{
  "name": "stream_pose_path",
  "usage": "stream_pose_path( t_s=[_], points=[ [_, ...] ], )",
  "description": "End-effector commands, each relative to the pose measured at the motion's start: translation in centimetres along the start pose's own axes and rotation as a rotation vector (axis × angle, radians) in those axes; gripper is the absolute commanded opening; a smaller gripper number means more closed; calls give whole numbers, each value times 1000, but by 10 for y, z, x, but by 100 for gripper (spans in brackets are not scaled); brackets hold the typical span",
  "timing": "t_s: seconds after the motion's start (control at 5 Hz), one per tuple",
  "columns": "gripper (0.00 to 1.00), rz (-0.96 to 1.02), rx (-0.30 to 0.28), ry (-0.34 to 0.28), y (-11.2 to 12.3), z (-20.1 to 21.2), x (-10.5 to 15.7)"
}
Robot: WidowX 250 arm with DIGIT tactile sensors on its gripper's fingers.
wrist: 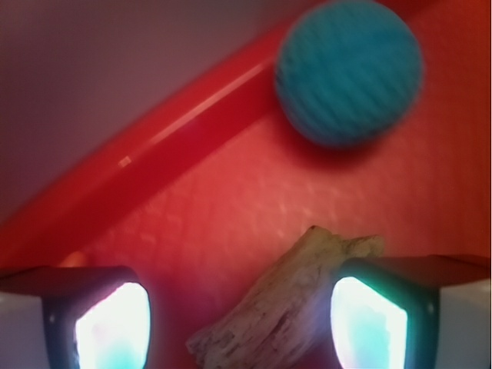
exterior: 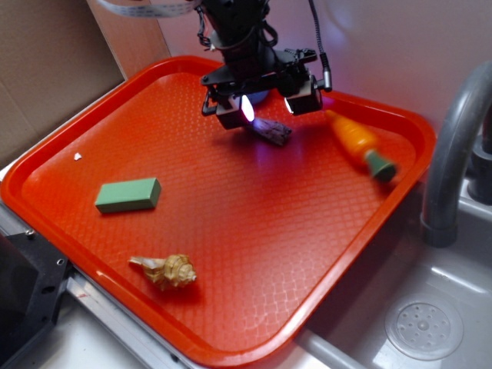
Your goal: Grab the wood chip.
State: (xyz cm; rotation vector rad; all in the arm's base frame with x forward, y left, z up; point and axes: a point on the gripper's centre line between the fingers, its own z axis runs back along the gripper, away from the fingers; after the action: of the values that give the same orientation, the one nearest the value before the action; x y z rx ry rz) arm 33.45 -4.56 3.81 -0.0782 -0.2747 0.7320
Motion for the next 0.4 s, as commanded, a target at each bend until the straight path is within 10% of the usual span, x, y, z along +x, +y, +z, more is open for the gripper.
stream_pose_path(
  t_s=[0.0,0.2],
  points=[
    [100,13,52,75,26,1,-18],
    [100,12,49,30,36,17,-23]
  ],
)
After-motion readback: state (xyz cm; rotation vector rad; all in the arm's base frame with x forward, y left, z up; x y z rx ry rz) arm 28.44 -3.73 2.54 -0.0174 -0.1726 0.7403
